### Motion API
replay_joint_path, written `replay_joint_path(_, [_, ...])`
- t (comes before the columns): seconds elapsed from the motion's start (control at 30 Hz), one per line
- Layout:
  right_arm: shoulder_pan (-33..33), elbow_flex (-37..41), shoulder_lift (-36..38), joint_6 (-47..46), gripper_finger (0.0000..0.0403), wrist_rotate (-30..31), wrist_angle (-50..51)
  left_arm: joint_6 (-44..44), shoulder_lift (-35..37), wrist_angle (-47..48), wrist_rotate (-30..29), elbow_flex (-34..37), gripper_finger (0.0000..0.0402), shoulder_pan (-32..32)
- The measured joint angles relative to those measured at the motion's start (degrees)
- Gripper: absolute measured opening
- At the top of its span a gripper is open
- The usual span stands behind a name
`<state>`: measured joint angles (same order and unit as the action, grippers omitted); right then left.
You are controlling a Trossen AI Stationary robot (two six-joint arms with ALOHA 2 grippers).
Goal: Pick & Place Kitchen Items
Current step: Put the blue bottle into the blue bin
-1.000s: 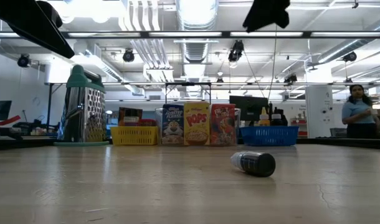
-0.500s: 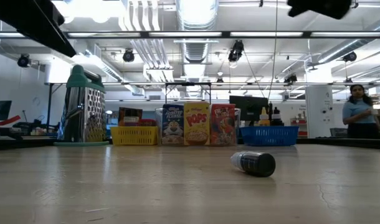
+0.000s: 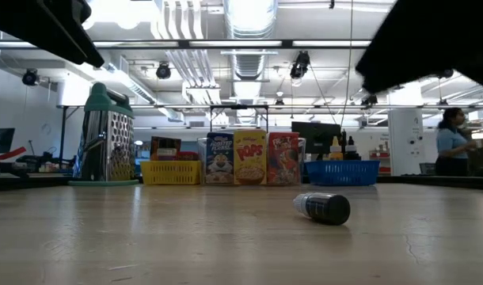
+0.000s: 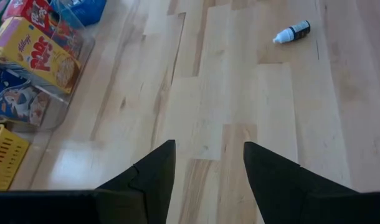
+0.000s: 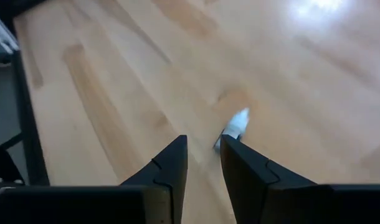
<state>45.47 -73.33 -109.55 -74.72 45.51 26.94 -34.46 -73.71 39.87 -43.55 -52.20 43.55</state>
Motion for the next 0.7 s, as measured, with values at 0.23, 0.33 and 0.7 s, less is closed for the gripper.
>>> replay_joint_path(0.23, [-0.19, -7.96, -9.35, -11.02, 0.0108, -2.05, 6.75, -1.26, 0.0, -1.36, -0.32, 0.04, 0.0195, 0.0])
replay_joint_path(0.33, [-1.08, -9.96, -10.83, -12.05, 0.0128, -2.4, 7.74, -3.43, 0.0, -2.83, -1.63, 0.06, 0.0195, 0.0])
replay_joint_path(0.7, [-4.04, -12.12, -14.12, -11.83, 0.0172, -4.12, 8.96, -3.52, 0.02, -3.49, -3.1, 1.79, 0.0195, -0.04])
